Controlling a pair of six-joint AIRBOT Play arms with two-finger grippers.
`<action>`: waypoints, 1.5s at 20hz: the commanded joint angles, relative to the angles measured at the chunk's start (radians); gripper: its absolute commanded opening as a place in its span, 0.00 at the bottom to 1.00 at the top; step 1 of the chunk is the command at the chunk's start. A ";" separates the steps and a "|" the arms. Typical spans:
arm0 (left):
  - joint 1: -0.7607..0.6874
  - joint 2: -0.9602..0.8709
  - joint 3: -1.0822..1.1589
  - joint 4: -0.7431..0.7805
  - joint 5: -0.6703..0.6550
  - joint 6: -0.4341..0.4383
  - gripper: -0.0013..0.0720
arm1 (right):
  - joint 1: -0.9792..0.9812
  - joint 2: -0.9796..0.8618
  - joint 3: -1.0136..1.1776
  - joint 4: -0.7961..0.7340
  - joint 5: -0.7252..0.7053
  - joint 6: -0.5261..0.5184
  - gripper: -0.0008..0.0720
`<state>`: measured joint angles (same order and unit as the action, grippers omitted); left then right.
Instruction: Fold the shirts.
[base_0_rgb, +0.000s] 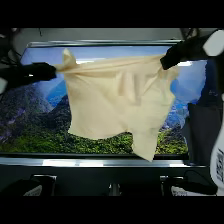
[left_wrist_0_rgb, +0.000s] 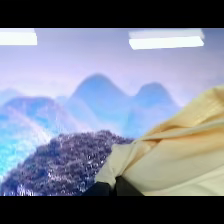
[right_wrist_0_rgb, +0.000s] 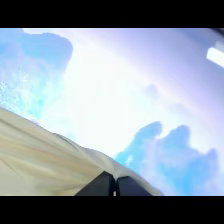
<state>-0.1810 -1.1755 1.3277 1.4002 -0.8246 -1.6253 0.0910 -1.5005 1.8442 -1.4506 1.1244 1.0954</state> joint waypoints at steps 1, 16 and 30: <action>0.001 -0.248 -0.013 -0.090 0.033 -0.029 0.05 | -0.089 -0.253 -0.003 0.331 -0.060 0.086 0.04; 0.314 -0.224 -0.210 -0.232 -0.557 0.184 0.55 | -0.454 -0.287 -0.038 0.282 0.520 -0.101 0.63; 0.247 -0.273 -0.494 -0.492 -0.154 0.210 0.84 | -0.441 -0.287 -0.180 0.287 0.359 -0.170 0.63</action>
<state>0.0841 -1.4342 0.8421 0.9085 -1.0782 -1.3872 -0.3511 -1.7882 1.6672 -1.1637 1.5192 0.9417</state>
